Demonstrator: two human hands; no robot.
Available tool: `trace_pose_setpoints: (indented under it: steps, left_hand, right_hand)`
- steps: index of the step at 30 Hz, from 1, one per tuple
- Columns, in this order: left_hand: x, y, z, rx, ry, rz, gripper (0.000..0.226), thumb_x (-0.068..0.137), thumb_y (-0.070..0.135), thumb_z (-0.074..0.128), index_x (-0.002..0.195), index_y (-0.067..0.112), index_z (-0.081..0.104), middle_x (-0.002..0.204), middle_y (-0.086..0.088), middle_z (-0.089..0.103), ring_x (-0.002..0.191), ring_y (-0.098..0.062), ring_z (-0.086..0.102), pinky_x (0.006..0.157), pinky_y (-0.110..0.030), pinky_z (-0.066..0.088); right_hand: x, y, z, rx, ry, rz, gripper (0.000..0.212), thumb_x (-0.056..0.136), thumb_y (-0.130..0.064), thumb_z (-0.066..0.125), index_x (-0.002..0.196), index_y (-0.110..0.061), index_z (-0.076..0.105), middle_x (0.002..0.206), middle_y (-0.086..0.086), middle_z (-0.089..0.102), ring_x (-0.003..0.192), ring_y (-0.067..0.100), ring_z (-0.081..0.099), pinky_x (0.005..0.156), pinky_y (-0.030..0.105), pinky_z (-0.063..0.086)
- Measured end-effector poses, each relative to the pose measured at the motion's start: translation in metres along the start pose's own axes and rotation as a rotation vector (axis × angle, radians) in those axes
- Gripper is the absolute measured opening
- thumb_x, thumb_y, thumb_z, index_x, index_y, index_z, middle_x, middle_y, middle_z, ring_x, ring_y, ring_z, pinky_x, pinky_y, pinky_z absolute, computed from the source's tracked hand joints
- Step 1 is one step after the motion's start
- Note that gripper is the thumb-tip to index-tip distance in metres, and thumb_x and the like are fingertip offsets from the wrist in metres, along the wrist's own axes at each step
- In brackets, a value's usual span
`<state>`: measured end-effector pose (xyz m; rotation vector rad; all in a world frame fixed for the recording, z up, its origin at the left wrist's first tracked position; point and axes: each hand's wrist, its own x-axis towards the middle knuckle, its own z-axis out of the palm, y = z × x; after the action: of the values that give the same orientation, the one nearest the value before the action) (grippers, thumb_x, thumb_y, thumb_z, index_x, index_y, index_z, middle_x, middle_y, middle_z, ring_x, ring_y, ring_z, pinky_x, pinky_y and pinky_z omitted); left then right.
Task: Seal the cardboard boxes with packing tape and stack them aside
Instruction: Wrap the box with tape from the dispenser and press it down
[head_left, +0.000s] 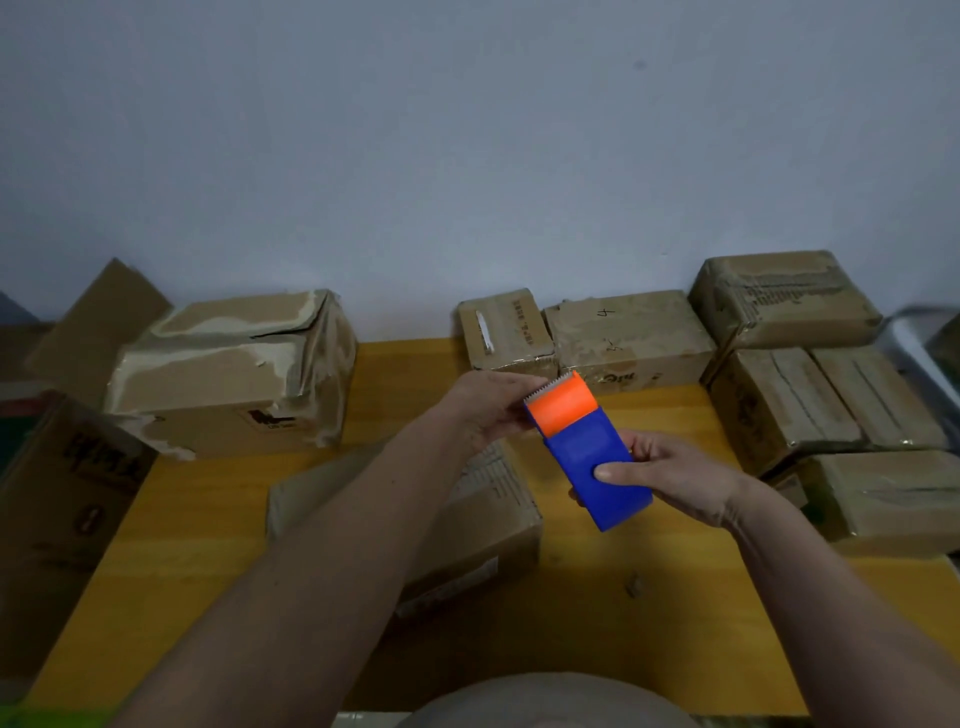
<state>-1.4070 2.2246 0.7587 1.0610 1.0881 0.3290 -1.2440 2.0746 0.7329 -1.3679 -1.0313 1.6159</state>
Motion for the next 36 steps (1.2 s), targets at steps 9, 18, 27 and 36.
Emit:
trace_pose_setpoints:
  steps: [9, 18, 27, 36]
  left_hand:
    - [0.011, 0.004, -0.019, 0.101, 0.152, 0.015, 0.017, 0.093, 0.013, 0.064, 0.077, 0.015, 0.069, 0.080, -0.004, 0.066, 0.075, -0.015, 0.061, 0.072, -0.029, 0.054]
    - [0.020, 0.006, -0.037, 0.157, 0.218, 0.027, 0.006, 0.085, 0.014, 0.072, 0.088, 0.011, 0.068, 0.092, -0.005, 0.069, 0.090, -0.017, 0.065, 0.083, -0.027, 0.054]
    - [0.041, -0.001, -0.046, 0.267, 0.268, 0.051, 0.017, 0.089, 0.018, 0.069, 0.103, 0.008, 0.067, 0.084, 0.008, 0.057, 0.072, 0.000, 0.048, 0.063, -0.017, 0.040]
    - [0.063, -0.008, -0.055, 0.451, 0.209, 0.093, 0.012, 0.089, 0.024, 0.069, 0.098, 0.017, 0.072, 0.108, 0.003, 0.067, 0.083, -0.003, 0.053, 0.075, -0.021, 0.042]
  right_hand:
    - [0.008, -0.024, 0.026, -0.124, 0.063, 0.030, 0.019, 0.091, -0.024, 0.057, 0.104, -0.011, 0.060, 0.089, 0.004, 0.068, 0.076, 0.015, 0.065, 0.071, 0.024, 0.053]
    - [0.002, -0.025, 0.040, -0.115, 0.058, 0.162, 0.033, 0.085, -0.035, 0.059, 0.106, -0.008, 0.061, 0.084, 0.002, 0.071, 0.073, 0.013, 0.067, 0.070, 0.025, 0.054]
    - [0.013, -0.043, 0.052, -0.020, 0.150, 0.309, 0.025, 0.087, -0.026, 0.064, 0.096, -0.005, 0.053, 0.060, 0.001, 0.070, 0.050, 0.011, 0.066, 0.045, 0.019, 0.051]
    - [0.026, -0.054, 0.058, 0.007, 0.176, 0.365, 0.041, 0.085, -0.031, 0.066, 0.100, 0.006, 0.058, 0.075, 0.016, 0.072, 0.058, 0.023, 0.069, 0.055, 0.030, 0.058]
